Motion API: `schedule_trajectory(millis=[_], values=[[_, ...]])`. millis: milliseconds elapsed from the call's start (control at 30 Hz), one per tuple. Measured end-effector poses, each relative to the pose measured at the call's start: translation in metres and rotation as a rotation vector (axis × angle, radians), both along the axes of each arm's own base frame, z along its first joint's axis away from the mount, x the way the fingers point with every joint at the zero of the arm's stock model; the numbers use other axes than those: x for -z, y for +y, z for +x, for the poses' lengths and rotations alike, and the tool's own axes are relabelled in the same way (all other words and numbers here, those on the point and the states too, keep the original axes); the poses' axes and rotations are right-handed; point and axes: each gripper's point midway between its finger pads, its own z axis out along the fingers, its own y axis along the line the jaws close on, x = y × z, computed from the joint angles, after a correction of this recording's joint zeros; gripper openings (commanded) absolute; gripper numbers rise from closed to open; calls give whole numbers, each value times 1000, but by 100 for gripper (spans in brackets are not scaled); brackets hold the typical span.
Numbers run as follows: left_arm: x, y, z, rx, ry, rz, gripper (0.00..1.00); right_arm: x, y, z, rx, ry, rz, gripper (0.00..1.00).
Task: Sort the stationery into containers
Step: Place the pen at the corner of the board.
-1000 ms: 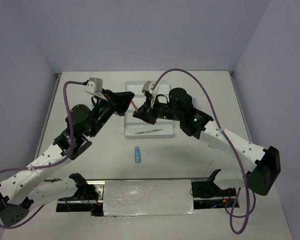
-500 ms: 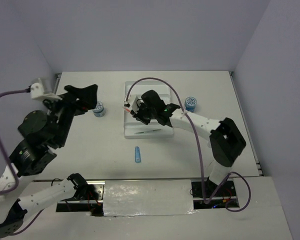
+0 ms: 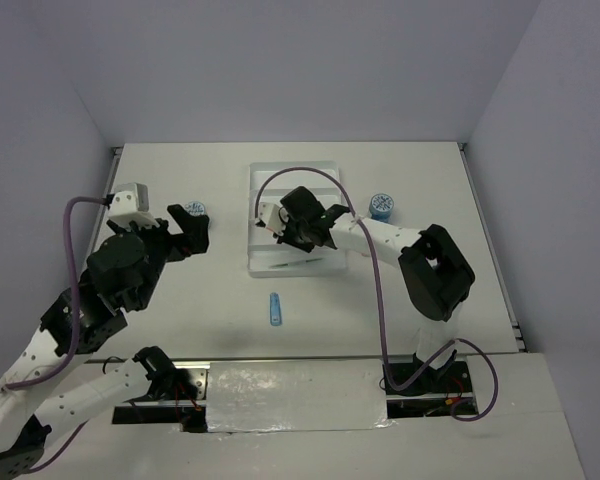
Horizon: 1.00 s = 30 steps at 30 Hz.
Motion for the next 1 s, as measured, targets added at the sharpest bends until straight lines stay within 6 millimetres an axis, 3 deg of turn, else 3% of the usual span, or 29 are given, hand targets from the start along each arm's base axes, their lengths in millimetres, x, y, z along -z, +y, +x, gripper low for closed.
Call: schedule_trajectory(millis=[233,733,767,967,1000], values=[[19,1,-3,8,61,50,99,9,-6,-6,13,31,-5,14],[33,15,-14,-11,107,100,99,17,-9,-16,46,73,11,29],[33,15,-14,-12,108,101,99,17,-9,-16,47,72,13,37],[35,17,-14,-18,116,111,99,13,-13,-18,76,66,22,39],[35,17,-14,-19,116,111,99,9,-13,-18,85,61,31,50]])
